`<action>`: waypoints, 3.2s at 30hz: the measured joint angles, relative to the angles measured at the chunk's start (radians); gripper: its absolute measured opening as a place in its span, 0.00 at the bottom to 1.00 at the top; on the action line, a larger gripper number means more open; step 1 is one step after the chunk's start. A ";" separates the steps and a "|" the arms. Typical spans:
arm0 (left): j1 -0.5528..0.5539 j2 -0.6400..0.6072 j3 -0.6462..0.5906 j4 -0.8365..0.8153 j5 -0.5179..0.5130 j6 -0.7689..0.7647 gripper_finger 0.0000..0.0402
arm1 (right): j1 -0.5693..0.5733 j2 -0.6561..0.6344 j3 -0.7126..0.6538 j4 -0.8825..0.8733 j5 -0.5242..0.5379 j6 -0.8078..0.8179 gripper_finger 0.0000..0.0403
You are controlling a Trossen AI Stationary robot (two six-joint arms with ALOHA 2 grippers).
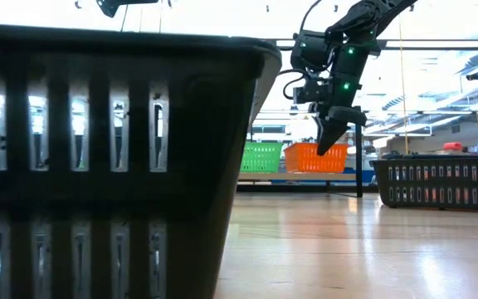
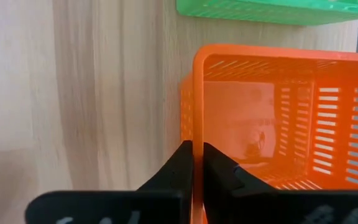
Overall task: Stack baskets on shelf by color
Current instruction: Put the top left orange bin on the shelf, then put the top left black bin on the shelf
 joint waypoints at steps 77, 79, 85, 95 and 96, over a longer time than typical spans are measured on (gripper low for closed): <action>-0.090 0.150 0.001 -0.406 0.251 -0.622 0.43 | 0.671 -0.012 -0.072 0.418 -0.034 0.335 0.34; -0.109 0.150 0.001 -0.439 0.273 -0.668 0.43 | 0.671 -0.012 -0.072 0.418 -0.025 0.323 0.34; -0.169 0.157 0.001 -0.523 0.334 -0.829 0.43 | 0.651 -0.012 -0.072 0.419 -0.018 0.299 0.34; -0.218 0.242 0.001 -0.523 0.395 -0.781 0.43 | 0.628 -0.011 -0.072 0.469 -0.018 0.300 0.34; -0.218 0.252 0.001 -0.513 0.417 -0.751 0.43 | 0.628 -0.011 -0.072 0.469 -0.018 0.310 0.34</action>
